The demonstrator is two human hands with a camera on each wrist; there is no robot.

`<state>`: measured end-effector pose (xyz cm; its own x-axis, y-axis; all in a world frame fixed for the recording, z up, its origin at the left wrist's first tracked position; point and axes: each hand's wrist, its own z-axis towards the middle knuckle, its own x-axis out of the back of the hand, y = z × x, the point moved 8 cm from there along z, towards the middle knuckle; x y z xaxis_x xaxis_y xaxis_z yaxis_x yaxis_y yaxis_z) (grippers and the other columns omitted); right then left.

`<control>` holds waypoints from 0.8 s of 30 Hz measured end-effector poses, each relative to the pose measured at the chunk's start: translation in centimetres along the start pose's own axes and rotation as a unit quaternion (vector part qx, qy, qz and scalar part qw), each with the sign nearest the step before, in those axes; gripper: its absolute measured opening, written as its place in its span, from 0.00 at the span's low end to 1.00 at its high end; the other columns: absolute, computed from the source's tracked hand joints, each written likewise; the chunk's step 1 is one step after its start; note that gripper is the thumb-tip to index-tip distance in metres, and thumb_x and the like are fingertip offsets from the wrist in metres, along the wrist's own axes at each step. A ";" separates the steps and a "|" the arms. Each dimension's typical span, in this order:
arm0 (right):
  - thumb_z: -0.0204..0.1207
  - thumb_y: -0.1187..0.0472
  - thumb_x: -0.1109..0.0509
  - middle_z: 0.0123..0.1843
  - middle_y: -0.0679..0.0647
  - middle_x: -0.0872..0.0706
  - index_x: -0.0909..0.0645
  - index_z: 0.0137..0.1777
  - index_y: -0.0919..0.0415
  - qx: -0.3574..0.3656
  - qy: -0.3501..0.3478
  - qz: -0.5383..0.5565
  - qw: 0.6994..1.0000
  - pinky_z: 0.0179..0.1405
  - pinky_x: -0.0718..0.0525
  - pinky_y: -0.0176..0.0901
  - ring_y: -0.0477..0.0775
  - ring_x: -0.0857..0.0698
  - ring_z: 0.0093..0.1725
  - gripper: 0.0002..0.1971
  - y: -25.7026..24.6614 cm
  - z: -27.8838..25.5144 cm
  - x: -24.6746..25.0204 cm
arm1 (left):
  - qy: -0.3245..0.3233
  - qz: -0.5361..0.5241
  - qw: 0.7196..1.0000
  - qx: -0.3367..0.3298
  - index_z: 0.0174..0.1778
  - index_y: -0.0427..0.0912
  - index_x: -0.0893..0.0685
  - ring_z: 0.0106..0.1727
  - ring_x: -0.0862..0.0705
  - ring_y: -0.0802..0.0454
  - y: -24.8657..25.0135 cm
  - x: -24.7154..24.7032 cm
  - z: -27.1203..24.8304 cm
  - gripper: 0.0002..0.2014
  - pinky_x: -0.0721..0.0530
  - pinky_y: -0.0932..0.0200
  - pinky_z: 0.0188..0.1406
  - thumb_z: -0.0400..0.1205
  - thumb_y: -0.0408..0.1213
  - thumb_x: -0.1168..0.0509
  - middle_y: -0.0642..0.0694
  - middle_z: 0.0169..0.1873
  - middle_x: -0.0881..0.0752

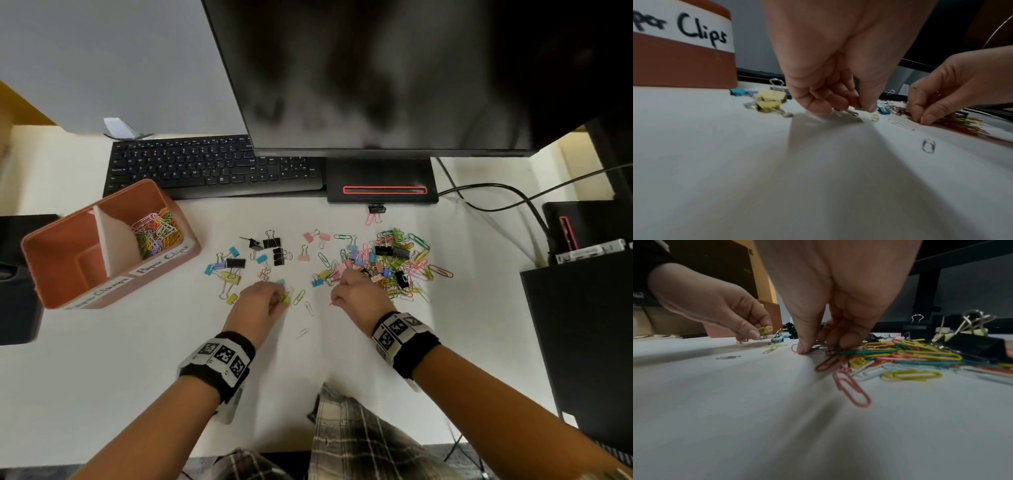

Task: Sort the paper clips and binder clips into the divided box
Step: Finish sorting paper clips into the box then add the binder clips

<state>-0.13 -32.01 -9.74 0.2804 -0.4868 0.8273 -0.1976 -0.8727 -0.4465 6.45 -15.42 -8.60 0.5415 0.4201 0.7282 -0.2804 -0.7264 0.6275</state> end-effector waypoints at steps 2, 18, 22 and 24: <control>0.70 0.62 0.25 0.52 0.58 0.15 0.12 0.41 0.62 0.037 0.026 -0.025 0.999 0.42 0.13 0.51 0.61 0.15 0.48 0.04 -0.5 0.0 0.6 | 0.009 -0.016 1.000 0.022 0.54 0.44 0.19 0.43 0.19 0.52 -0.8 1.4 -0.3 0.10 0.21 0.60 0.45 0.78 0.41 0.32 0.47 0.42 0.15; 0.77 0.50 0.35 0.52 0.50 0.12 0.17 0.53 0.49 -0.125 -0.014 -0.053 0.991 0.61 0.27 0.56 0.56 0.20 0.57 0.09 0.2 6.8 3.7 | -0.026 0.052 0.998 0.035 0.53 0.40 0.16 0.48 0.20 0.44 2.3 -2.5 2.1 0.10 0.19 0.51 0.51 0.80 0.31 0.41 0.42 0.46 0.20; 0.78 0.50 0.35 0.53 0.51 0.16 0.15 0.50 0.49 -0.110 -0.015 -0.085 0.990 0.59 0.28 0.55 0.57 0.22 0.59 0.09 -0.1 6.8 3.3 | -0.042 0.076 0.996 0.008 0.50 0.38 0.16 0.48 0.21 0.42 2.0 -2.5 2.5 0.07 0.19 0.52 0.48 0.79 0.30 0.38 0.41 0.47 0.22; 0.79 0.51 0.37 0.54 0.51 0.15 0.15 0.50 0.50 -0.086 -0.020 -0.096 0.992 0.59 0.28 0.54 0.57 0.22 0.59 0.09 -0.3 6.8 3.1 | -0.060 0.085 0.995 -0.010 0.48 0.38 0.17 0.48 0.21 0.43 2.0 -2.7 2.7 0.05 0.19 0.52 0.47 0.79 0.32 0.37 0.41 0.47 0.21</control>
<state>7.20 -33.53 -9.35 0.3650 -0.3173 0.8753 -0.2929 -0.9315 -0.2155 6.57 -19.51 -10.05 0.5748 0.2240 0.7871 -0.3907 -0.7700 0.5044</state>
